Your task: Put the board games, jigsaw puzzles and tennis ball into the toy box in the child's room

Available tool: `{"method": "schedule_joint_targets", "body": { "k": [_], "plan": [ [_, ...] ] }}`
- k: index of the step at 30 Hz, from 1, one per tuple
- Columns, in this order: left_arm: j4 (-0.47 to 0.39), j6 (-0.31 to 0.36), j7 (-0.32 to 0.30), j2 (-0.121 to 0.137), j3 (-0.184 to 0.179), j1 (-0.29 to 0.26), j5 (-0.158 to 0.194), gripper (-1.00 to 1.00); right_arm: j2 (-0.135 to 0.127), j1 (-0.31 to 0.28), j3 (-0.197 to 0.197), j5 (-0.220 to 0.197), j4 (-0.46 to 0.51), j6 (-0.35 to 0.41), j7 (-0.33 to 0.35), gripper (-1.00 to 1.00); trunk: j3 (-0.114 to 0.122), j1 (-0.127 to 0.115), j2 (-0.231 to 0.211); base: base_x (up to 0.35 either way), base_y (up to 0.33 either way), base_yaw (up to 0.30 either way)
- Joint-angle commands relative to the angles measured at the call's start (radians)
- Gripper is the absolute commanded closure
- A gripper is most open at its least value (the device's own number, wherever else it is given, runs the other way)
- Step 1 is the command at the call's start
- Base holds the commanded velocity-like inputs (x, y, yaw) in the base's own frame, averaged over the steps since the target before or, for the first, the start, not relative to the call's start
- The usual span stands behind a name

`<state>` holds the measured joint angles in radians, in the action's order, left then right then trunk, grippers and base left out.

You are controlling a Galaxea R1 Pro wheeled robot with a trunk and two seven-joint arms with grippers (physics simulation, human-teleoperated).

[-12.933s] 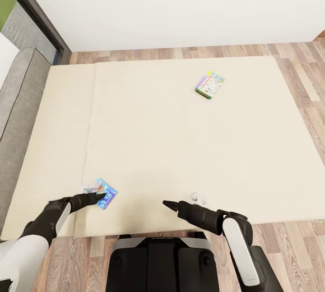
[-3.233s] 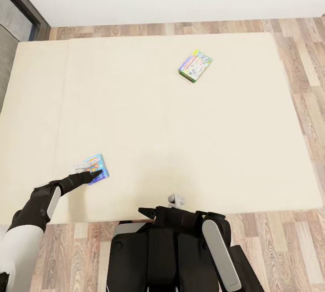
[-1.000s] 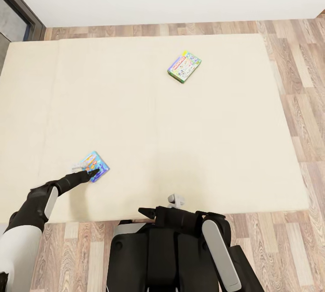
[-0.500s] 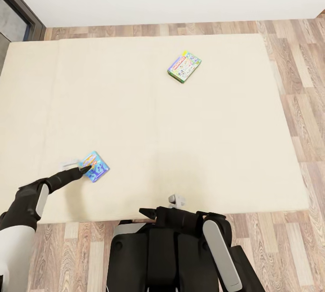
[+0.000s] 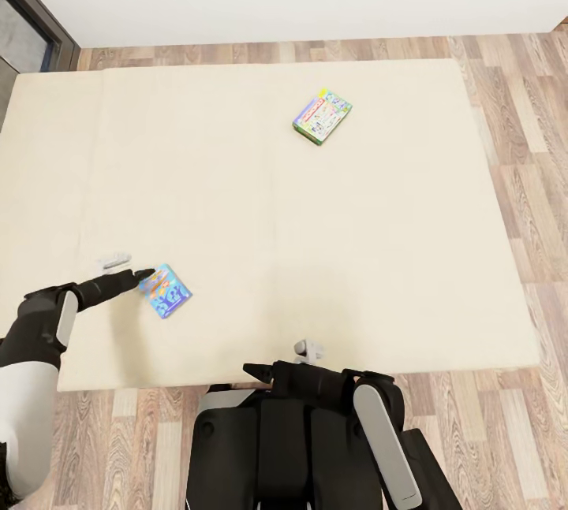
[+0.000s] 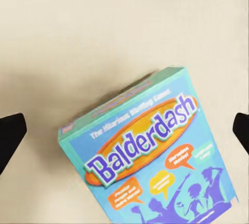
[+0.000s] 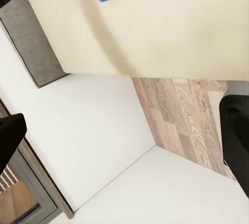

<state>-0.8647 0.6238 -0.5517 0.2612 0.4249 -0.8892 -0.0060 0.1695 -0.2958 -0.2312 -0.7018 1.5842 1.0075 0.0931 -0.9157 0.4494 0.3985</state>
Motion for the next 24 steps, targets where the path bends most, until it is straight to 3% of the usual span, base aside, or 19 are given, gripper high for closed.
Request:
{"method": "schedule_joint_targets", "body": {
  "k": [1,6,9,17,24],
  "plan": [
    [-0.001,0.019,-0.006,0.000,0.002,-0.021,-0.002,-1.00,0.001,0.000,0.001,0.011,0.000,0.004,0.010,-1.00,-0.001,0.001,0.001,0.000,0.000,0.000],
    [0.006,0.106,0.005,0.001,0.000,-0.095,-0.003,-1.00,0.001,0.000,0.001,0.013,0.000,0.004,0.008,-1.00,-0.001,0.001,0.001,0.000,0.000,0.000],
    [0.009,0.133,0.028,-0.002,-0.001,-0.112,-0.003,-1.00,0.001,0.000,0.002,0.013,0.000,0.003,0.006,-1.00,-0.001,0.001,0.001,0.000,0.000,0.000],
    [0.016,0.143,0.159,-0.008,-0.009,-0.124,0.001,-1.00,-0.003,0.000,0.007,0.013,0.002,0.003,0.005,-1.00,-0.001,0.001,0.001,0.000,0.000,0.000],
    [0.072,0.112,0.180,-0.008,-0.026,-0.125,0.001,-1.00,-0.006,-0.002,0.014,0.011,0.003,0.006,0.011,-1.00,-0.003,0.001,0.001,0.000,0.000,0.000]
  ]
}}
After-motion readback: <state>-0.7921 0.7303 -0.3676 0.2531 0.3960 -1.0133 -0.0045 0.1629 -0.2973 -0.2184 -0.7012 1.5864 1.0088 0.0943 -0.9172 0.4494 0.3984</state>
